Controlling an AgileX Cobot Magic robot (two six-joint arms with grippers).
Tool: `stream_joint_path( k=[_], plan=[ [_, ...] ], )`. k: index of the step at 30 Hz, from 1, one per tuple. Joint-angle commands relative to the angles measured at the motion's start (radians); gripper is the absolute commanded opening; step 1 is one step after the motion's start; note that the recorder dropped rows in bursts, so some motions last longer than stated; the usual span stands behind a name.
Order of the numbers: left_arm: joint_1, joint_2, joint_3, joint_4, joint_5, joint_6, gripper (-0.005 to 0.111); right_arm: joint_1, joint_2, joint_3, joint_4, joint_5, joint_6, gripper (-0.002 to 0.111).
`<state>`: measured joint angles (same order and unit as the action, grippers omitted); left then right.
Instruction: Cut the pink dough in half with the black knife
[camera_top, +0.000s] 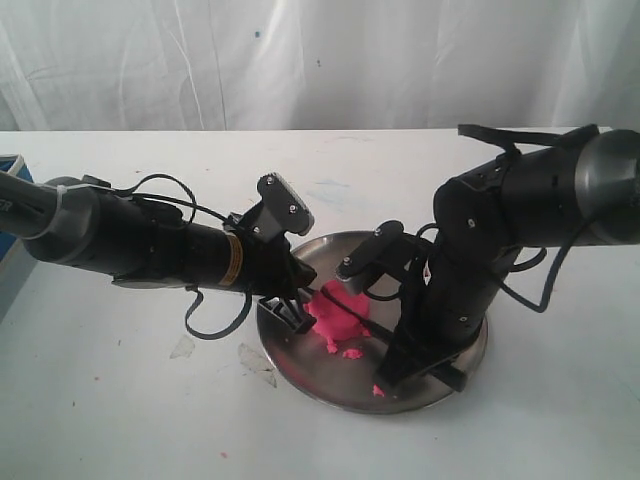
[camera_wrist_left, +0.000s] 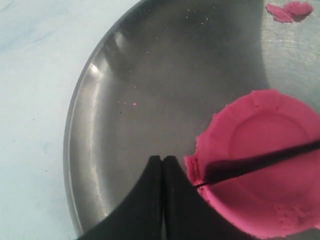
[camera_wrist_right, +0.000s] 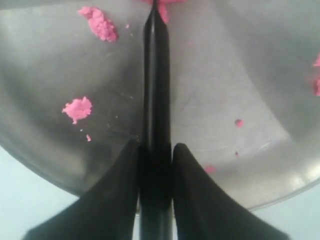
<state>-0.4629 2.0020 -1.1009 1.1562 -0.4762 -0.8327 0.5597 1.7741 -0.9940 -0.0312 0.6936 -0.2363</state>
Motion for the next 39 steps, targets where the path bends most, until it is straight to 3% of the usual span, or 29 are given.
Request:
stream_joint_path(
  k=[1, 39],
  plan=[
    [0.001, 0.001, 0.008, 0.012, 0.014, -0.001, 0.0, -0.002, 0.022, 0.007, -0.006, -0.008, 0.005, 0.0],
    [0.001, 0.001, 0.008, 0.012, 0.017, 0.003, 0.0, -0.002, 0.026, 0.007, -0.002, -0.028, 0.005, 0.0]
  ],
)
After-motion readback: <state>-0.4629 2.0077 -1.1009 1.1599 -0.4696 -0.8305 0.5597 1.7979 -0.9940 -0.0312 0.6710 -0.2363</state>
